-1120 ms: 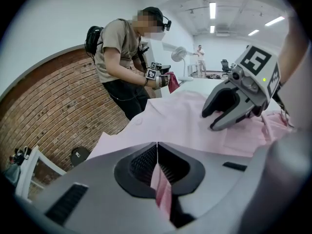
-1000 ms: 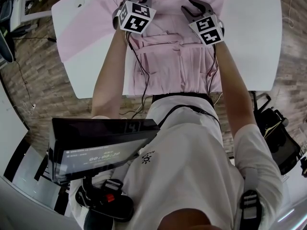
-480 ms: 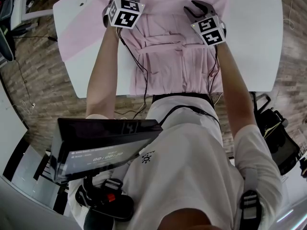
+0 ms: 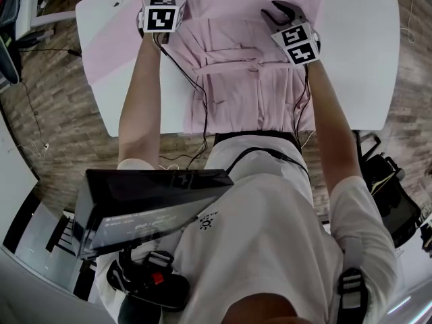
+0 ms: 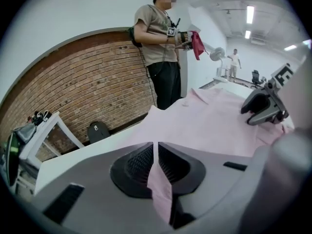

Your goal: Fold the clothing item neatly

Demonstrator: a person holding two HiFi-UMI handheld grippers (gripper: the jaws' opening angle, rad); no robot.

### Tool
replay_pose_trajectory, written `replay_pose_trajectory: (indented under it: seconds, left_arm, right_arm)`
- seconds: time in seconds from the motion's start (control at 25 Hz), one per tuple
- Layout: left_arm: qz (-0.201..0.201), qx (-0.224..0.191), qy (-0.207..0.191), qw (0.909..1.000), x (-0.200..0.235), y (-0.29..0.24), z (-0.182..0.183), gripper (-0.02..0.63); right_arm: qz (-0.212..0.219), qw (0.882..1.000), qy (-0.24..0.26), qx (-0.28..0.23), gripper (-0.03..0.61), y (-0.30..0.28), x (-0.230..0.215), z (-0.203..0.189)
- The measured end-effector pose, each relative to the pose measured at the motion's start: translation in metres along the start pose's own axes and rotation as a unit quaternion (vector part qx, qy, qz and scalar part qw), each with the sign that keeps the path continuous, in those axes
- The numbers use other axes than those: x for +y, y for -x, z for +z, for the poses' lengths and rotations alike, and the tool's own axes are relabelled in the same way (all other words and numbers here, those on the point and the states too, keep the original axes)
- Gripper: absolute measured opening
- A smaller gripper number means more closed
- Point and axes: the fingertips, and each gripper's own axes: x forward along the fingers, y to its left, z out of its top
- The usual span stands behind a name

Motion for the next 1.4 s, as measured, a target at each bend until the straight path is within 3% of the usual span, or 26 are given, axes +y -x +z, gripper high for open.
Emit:
replay_pose_trajectory:
  seconds: [0.16,0.24,0.36,0.44,0.56,0.8,1.04,1.16,1.28,1.4]
  left_arm:
    - [0.02,-0.04,0.057,0.9974,0.016,0.023,0.007,0.014]
    - [0.011,-0.07,0.082,0.9941,0.005,0.041,0.016,0.014]
    - [-0.045,-0.103,0.128,0.9853,-0.041,0.06,0.025,0.014]
    - [-0.085,-0.103,0.151,0.9794,-0.078,0.061,0.021,0.014]
    - [-0.106,-0.07,0.145,0.9813,-0.116,0.049,0.0,0.012]
    - [-0.095,0.008,0.133,0.9865,-0.119,0.027,-0.035,0.012]
    - [-0.101,0.037,0.165,0.9804,-0.114,0.023,-0.039,0.012]
    - [-0.071,0.002,0.164,0.9839,-0.1,0.029,-0.029,0.012]
    - [-0.046,-0.044,0.156,0.9857,-0.081,0.031,-0.011,0.012]
    - [-0.037,-0.027,0.14,0.9891,-0.074,0.019,-0.012,0.012]
  right_arm:
    - [0.004,1.0,-0.005,-0.022,0.152,0.009,0.003,0.007]
    - [-0.002,0.999,-0.014,-0.041,0.152,0.022,-0.003,0.009]
    - [-0.016,0.999,-0.025,-0.039,0.152,0.038,-0.023,0.0]
    - [-0.021,0.999,-0.034,-0.023,0.149,0.045,-0.035,-0.013]
    - [-0.029,0.999,-0.042,0.001,0.01,0.048,-0.046,-0.033]
    - [-0.032,0.998,-0.034,0.05,0.005,0.041,-0.051,-0.055]
    - [-0.028,0.996,-0.056,0.057,0.005,0.038,-0.056,-0.062]
    - [-0.035,0.997,-0.048,0.044,0.005,0.039,-0.067,-0.054]
    - [-0.071,0.996,-0.055,0.021,0.005,0.035,-0.105,-0.04]
    - [-0.107,0.993,-0.051,0.016,0.005,0.025,-0.145,-0.03]
